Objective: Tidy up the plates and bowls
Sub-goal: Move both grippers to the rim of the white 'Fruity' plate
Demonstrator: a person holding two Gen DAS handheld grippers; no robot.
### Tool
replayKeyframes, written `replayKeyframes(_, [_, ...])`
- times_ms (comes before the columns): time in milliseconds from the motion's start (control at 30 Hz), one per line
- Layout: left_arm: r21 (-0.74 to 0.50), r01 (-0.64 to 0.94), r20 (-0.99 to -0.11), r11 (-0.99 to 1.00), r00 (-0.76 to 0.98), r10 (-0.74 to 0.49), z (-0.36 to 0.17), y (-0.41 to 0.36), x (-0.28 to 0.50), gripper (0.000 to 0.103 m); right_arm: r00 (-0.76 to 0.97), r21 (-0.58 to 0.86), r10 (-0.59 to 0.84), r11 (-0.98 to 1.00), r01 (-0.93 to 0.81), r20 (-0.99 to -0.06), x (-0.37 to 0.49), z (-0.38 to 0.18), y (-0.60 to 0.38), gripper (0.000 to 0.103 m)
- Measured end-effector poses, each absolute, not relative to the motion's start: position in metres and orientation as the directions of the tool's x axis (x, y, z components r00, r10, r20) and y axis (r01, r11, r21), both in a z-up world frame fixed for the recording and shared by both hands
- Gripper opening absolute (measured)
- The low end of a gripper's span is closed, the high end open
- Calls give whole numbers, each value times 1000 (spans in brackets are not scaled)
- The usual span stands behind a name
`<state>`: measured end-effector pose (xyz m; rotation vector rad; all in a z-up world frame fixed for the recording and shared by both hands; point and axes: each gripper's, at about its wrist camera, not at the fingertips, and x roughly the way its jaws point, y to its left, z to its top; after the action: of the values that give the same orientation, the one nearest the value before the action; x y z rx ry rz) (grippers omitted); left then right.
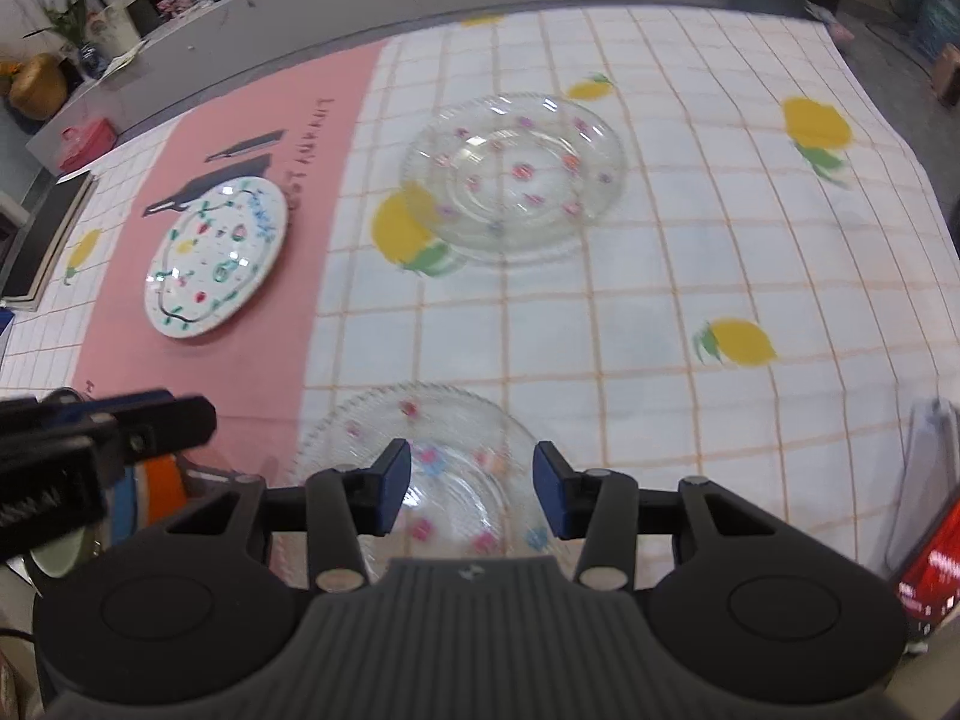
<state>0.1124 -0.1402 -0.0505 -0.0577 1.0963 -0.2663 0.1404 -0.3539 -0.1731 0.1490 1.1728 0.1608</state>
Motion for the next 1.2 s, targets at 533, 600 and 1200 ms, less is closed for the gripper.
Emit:
replayKeyframes(533, [-147, 87, -872, 985, 459, -170, -21, -42, 177, 24, 469, 288, 319, 947, -139, -823, 197, -157, -306, 49])
replayKeyframes(600, [-130, 88, -873, 988, 461, -156, -24, -31, 185, 24, 451, 294, 328, 945, -145, -830, 207, -160, -296, 49])
replayKeyframes(1200, [-234, 46, -877, 971, 420, -232, -109, 42, 242, 24, 364, 362, 377, 925, -112, -852, 268, -221, -245, 37])
